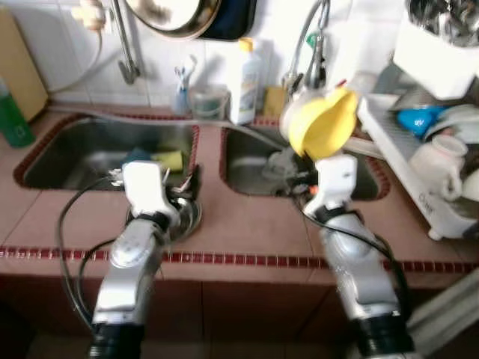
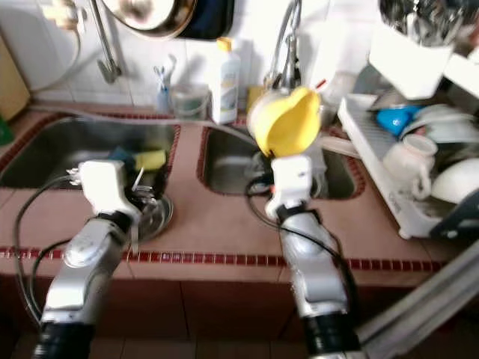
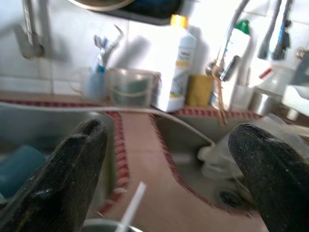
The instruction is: Kitchen organization
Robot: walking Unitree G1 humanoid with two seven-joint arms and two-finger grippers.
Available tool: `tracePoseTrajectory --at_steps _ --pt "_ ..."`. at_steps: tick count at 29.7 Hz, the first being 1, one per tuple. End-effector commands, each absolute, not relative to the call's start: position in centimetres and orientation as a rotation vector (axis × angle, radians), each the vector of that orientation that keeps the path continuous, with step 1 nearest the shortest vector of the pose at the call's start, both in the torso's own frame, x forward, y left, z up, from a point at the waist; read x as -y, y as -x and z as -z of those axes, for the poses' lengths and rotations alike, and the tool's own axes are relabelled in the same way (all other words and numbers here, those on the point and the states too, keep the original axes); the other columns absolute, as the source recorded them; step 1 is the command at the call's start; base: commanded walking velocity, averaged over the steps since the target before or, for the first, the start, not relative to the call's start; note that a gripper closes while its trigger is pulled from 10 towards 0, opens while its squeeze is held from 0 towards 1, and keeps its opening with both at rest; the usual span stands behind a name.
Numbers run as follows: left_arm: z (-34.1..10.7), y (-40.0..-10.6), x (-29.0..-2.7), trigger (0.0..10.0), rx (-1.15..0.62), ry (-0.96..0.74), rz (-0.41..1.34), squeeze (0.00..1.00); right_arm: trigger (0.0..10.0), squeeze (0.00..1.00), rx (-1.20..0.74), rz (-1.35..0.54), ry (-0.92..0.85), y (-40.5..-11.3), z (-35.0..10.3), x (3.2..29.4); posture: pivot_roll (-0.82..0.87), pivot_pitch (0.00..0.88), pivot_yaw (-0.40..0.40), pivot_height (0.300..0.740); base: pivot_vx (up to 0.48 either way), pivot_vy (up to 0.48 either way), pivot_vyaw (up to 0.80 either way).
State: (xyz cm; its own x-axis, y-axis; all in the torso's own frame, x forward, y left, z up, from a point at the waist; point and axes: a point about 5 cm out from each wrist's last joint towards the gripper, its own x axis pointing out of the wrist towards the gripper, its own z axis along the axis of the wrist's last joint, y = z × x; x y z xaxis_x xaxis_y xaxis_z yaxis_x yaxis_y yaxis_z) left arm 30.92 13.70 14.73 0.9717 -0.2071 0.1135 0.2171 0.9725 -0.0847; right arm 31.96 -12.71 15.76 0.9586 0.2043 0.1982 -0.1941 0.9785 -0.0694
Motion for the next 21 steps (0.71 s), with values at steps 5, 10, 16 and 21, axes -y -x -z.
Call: tracePoseTrajectory --at_steps 5,10,16,21 --pt "-15.46 -31.06 -14.62 10.0 0.128 0.083 0.193 0.00 10.0 0.00 0.247 -0.234 0.037 -32.01 -16.85 11.69 -0.01 0.000 -0.037 0.740 0.351 0.000 0.00" --pt "-15.63 -31.06 -14.56 10.0 0.146 0.086 0.190 0.00 10.0 0.00 0.246 -0.233 0.036 -32.03 -16.87 11.70 -0.01 0.000 -0.034 0.740 0.280 0.000 0.00" --pt "-15.66 -31.07 -14.45 10.0 0.144 0.062 0.208 0.00 10.0 0.00 0.248 -0.231 0.035 -32.09 -16.92 11.65 -0.01 0.000 -0.032 0.740 0.000 0.000 0.00" --pt "-15.65 -31.08 -14.34 10.0 0.137 0.084 0.228 0.00 10.0 0.00 0.252 -0.225 0.033 -32.16 -17.05 11.69 -0.01 0.000 -0.024 0.740 0.000 0.000 0.00"
